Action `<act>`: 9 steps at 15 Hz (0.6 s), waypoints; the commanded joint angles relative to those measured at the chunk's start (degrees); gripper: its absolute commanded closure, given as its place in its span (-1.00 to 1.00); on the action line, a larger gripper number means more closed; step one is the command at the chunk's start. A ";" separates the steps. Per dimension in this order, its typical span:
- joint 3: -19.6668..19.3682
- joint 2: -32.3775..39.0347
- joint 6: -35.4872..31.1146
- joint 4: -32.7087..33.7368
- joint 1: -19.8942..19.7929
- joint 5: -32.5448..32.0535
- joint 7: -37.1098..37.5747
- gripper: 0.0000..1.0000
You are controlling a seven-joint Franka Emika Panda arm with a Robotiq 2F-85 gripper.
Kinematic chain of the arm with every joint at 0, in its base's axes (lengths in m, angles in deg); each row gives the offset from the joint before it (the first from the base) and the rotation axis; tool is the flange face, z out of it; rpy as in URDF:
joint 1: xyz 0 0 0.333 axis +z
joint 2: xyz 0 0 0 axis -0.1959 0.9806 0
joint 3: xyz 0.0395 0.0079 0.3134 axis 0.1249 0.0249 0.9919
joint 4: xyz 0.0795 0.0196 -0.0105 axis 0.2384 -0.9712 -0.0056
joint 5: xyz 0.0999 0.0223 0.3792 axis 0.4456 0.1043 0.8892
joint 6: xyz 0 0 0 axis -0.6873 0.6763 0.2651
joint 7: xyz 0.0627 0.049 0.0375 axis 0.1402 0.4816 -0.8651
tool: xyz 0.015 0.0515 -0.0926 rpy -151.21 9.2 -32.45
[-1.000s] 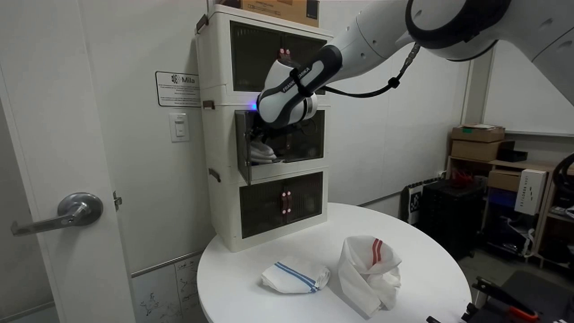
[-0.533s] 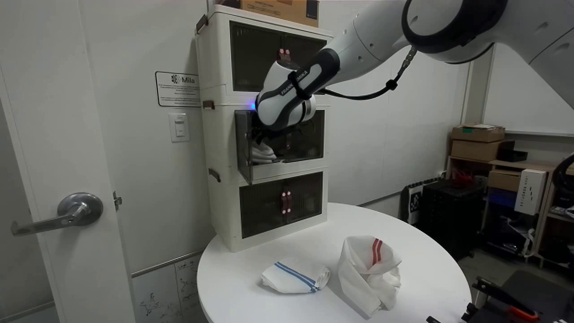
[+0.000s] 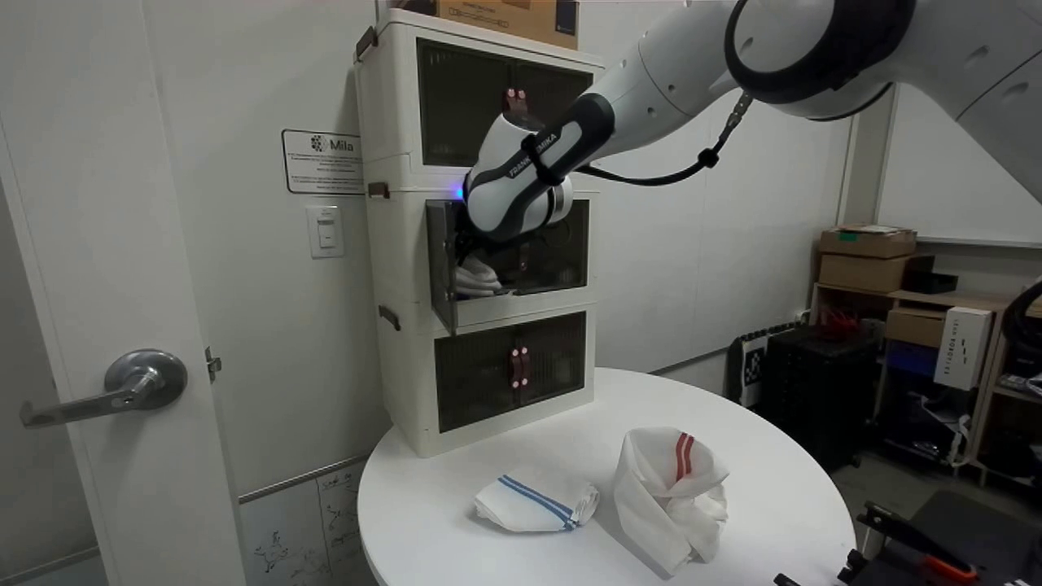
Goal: Remove one towel from the middle cabinet
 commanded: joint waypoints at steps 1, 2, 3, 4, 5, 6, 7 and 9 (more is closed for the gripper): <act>-0.40 4.77 0.66 6.80 0.23 -0.20 -1.90 0.78; -0.32 4.54 0.57 6.59 0.22 -0.22 -2.01 0.88; -0.42 4.12 0.55 6.21 0.31 -0.23 -1.84 0.96; -0.94 3.61 0.54 5.74 0.61 -0.53 -1.51 1.00; -1.10 3.23 0.54 5.38 0.68 -0.63 -1.44 0.90; -1.21 2.53 0.59 4.66 0.68 -0.71 -1.42 0.92; -1.13 1.93 0.67 4.03 0.58 -0.66 -1.48 0.91; -2.08 0.17 3.73 2.49 1.20 -0.93 -0.77 0.91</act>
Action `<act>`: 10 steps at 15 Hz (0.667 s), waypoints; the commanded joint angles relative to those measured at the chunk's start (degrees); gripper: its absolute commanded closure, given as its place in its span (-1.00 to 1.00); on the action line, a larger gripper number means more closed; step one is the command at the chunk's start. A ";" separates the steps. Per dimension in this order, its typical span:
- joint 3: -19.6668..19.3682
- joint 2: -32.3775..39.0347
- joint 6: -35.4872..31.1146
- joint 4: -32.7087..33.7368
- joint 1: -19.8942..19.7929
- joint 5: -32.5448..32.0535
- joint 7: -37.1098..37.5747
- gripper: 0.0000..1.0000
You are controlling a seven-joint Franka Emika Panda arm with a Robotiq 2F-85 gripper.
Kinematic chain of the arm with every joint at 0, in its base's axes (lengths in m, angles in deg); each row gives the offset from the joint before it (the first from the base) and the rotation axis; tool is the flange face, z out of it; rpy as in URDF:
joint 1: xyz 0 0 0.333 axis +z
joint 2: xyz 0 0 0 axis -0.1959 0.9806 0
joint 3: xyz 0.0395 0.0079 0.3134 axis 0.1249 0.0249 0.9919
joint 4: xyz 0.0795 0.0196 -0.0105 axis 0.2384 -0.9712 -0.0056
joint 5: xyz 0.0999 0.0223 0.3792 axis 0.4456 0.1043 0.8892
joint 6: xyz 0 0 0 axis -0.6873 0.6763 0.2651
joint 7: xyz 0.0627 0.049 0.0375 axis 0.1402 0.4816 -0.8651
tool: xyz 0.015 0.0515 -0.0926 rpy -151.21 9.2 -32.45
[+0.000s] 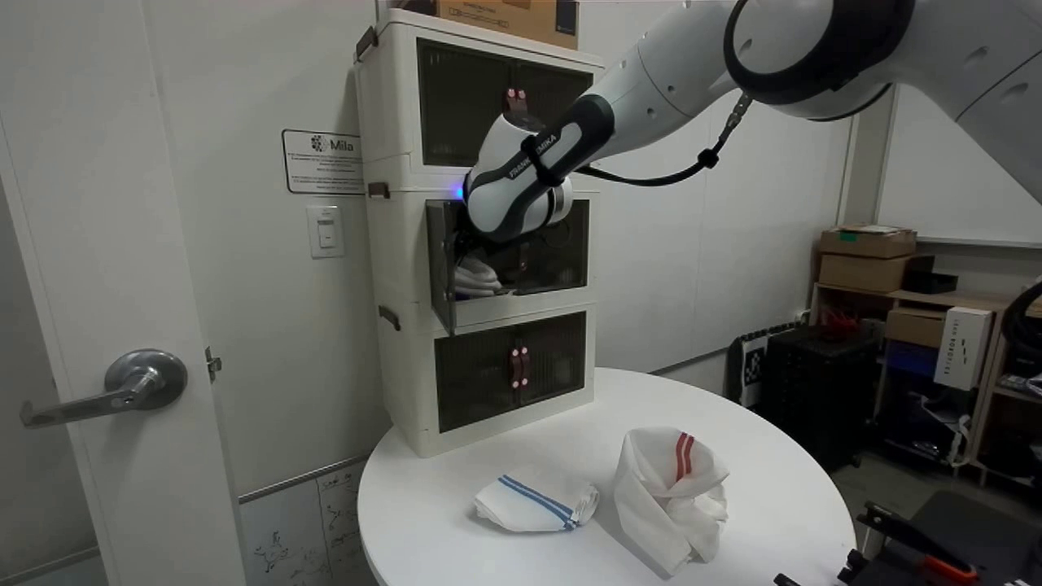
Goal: Remove one towel from the middle cabinet
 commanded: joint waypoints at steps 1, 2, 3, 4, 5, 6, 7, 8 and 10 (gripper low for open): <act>-3.00 -0.99 5.19 1.21 1.77 -1.33 0.35 0.91; -3.84 -2.24 6.19 -0.13 2.35 -1.73 1.02 0.91; -4.93 -3.91 7.88 -1.76 3.16 -2.46 1.63 0.91; -6.06 -5.29 9.29 -3.04 4.01 -3.47 2.41 0.92; -7.03 -7.32 11.11 -4.79 4.78 -4.68 3.26 0.93; -7.60 -8.74 12.95 -5.52 5.25 -5.89 3.99 0.93; -8.28 -11.19 14.62 -7.29 5.82 -7.36 4.98 0.93; -8.56 -12.82 16.10 -8.19 6.08 -8.69 5.86 0.93; -8.29 -17.44 18.93 -11.45 6.35 -10.99 7.88 0.93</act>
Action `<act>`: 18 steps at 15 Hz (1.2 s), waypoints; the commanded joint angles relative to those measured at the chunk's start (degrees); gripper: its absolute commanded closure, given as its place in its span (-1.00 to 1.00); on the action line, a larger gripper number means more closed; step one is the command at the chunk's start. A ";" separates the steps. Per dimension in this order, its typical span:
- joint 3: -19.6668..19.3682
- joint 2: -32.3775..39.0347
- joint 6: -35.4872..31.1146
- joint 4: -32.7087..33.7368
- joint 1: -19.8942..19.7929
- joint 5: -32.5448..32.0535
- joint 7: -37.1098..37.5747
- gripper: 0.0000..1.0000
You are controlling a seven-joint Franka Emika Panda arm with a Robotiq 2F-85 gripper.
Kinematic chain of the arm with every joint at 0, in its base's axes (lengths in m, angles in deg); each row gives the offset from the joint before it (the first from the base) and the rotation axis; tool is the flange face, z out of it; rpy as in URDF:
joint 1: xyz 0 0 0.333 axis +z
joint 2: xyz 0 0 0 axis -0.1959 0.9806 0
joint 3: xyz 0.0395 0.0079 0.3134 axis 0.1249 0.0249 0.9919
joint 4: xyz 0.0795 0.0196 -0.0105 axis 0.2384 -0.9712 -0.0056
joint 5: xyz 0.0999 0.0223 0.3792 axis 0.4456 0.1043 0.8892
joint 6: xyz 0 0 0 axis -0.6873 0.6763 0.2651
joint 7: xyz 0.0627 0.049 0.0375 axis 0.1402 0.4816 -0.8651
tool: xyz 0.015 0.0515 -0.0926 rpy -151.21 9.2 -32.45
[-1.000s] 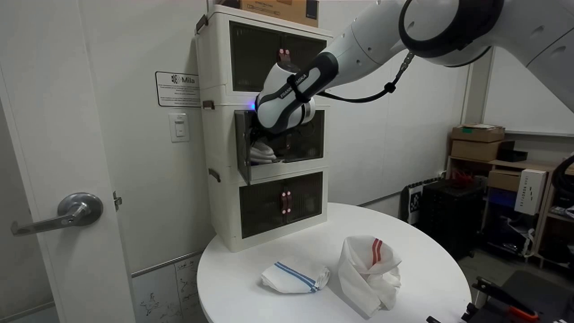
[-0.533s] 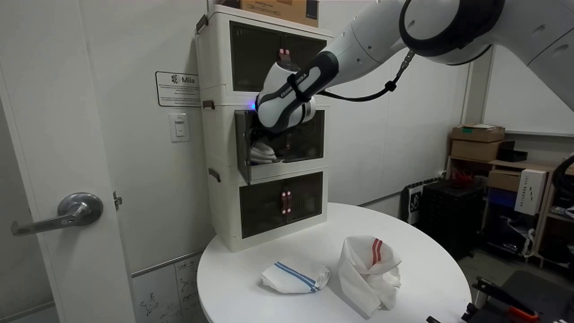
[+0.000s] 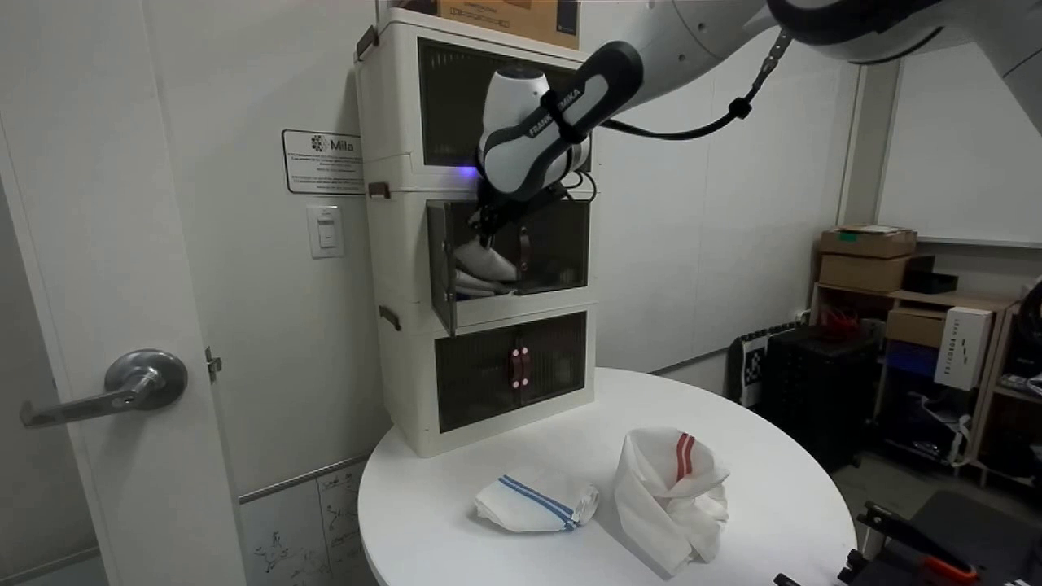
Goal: Remove one towel from the middle cabinet
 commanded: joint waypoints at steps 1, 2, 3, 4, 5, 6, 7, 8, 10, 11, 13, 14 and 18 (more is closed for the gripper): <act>0.24 -10.25 4.89 -8.60 1.02 -3.53 3.53 0.93; 1.24 -12.29 5.84 -10.01 0.61 -3.45 3.59 0.93; 2.99 -14.81 6.22 -12.15 -0.28 -1.97 2.27 0.93; 4.30 -16.77 6.79 -13.59 -0.89 -1.05 1.56 0.93; 6.20 -18.90 6.94 -15.58 -1.80 0.89 -0.03 0.93; 7.52 -20.65 7.51 -17.02 -2.31 2.18 -0.72 0.93; 8.64 -22.19 8.29 -18.51 -2.77 3.19 -1.14 0.93; 9.68 -23.54 9.41 -19.66 -3.16 4.30 -1.42 0.93; 10.96 -25.90 11.93 -21.65 -3.91 5.66 -1.71 0.93; 11.18 -26.93 12.91 -22.53 -4.16 5.18 -0.80 0.93; 11.69 -28.50 14.34 -23.81 -4.88 5.03 -0.63 0.93; 11.89 -28.99 15.00 -24.29 -5.18 5.12 -0.70 0.93; 12.87 -28.79 16.98 -26.08 -5.86 6.06 -1.19 0.93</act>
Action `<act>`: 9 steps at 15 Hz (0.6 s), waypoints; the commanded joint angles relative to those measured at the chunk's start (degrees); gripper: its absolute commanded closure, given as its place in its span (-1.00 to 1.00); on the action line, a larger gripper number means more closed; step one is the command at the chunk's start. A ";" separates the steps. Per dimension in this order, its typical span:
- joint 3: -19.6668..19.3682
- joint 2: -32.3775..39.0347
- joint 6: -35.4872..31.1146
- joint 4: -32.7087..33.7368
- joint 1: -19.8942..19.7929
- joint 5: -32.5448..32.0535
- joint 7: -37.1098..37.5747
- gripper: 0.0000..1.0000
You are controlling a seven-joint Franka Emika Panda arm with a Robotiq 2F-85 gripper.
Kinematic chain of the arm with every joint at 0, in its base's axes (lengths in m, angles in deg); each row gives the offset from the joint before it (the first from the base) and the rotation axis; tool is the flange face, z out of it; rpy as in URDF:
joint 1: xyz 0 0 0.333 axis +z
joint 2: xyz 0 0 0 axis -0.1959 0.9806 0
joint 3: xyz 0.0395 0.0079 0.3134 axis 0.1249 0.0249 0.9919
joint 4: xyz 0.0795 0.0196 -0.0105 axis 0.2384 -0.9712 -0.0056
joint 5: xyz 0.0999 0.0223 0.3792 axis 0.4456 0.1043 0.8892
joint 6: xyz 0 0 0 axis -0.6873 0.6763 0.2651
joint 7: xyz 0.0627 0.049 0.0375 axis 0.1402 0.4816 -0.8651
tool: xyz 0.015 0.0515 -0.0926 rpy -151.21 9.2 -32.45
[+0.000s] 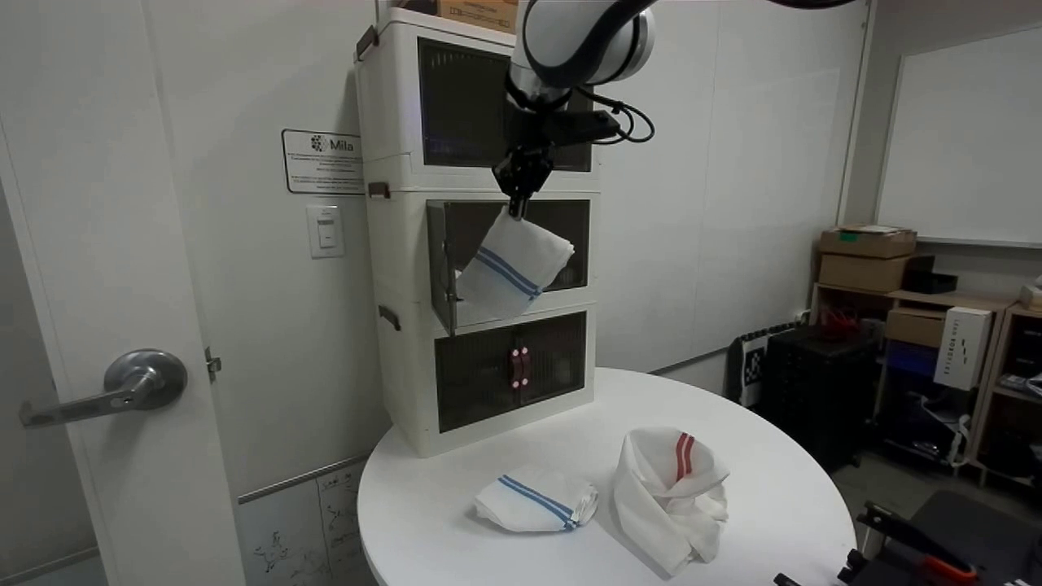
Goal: Remove one towel from the middle cabinet
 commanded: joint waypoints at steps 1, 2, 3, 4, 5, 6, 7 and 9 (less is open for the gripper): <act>1.67 -0.61 2.32 -2.51 -1.00 0.97 -0.84 0.93; 1.95 -0.30 2.66 -3.11 -1.03 1.41 -1.18 0.93; 2.22 0.06 3.15 -3.80 -0.97 1.66 -1.13 0.93; 2.46 0.25 3.72 -4.36 -0.93 1.80 -1.03 0.93; 2.67 0.41 4.06 -5.17 -0.98 2.50 -1.40 0.93; 2.91 0.52 4.57 -5.76 -0.96 3.07 -1.46 0.93; 3.14 0.61 4.80 -6.45 -0.92 3.59 -1.56 0.93; 3.67 0.88 5.38 -7.48 -0.67 4.11 -1.89 0.93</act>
